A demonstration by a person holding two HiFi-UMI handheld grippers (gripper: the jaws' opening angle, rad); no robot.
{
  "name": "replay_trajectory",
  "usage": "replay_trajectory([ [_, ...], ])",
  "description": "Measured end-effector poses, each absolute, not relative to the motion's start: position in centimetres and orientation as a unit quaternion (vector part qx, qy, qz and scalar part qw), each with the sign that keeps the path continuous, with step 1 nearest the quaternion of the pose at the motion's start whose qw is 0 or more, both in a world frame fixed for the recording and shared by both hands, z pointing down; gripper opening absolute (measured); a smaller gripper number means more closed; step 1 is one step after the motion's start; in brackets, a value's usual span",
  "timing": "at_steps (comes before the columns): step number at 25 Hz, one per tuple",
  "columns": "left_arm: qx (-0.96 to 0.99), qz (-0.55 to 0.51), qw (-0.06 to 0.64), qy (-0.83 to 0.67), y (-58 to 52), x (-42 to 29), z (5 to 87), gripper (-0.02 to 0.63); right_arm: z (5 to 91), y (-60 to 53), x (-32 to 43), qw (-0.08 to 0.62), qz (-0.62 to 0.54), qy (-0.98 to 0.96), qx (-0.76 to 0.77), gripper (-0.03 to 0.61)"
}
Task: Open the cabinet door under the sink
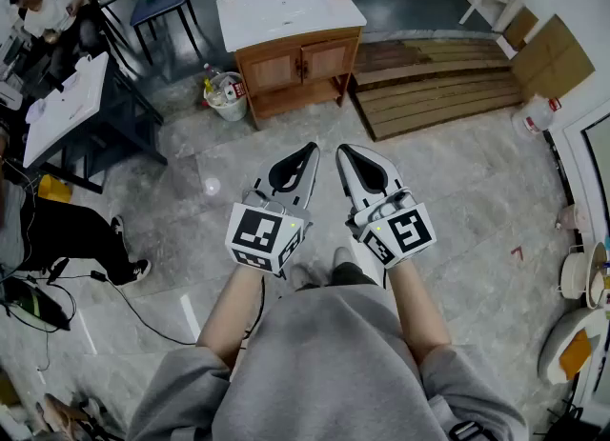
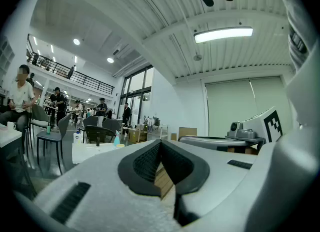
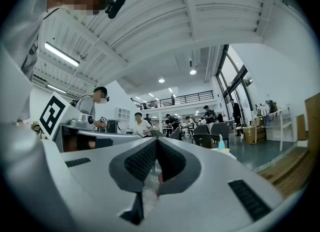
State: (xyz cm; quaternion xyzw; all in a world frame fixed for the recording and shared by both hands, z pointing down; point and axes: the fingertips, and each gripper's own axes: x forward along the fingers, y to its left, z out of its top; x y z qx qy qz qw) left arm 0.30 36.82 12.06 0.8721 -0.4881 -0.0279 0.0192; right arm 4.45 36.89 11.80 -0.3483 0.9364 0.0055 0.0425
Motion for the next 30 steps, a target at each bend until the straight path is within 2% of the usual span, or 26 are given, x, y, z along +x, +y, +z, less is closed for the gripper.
replay_trajectory([
  [16,0.869,-0.028,0.035,-0.492,38.0,-2.0,13.1,0.008,12.6,37.6,2.4,0.046,-0.014,0.937,-0.347,0.009],
  [30,0.874,-0.024,0.059,-0.482,35.9,-1.2,14.5,0.008,14.0,35.4,4.1,0.038,-0.037,0.926,-0.373,0.009],
])
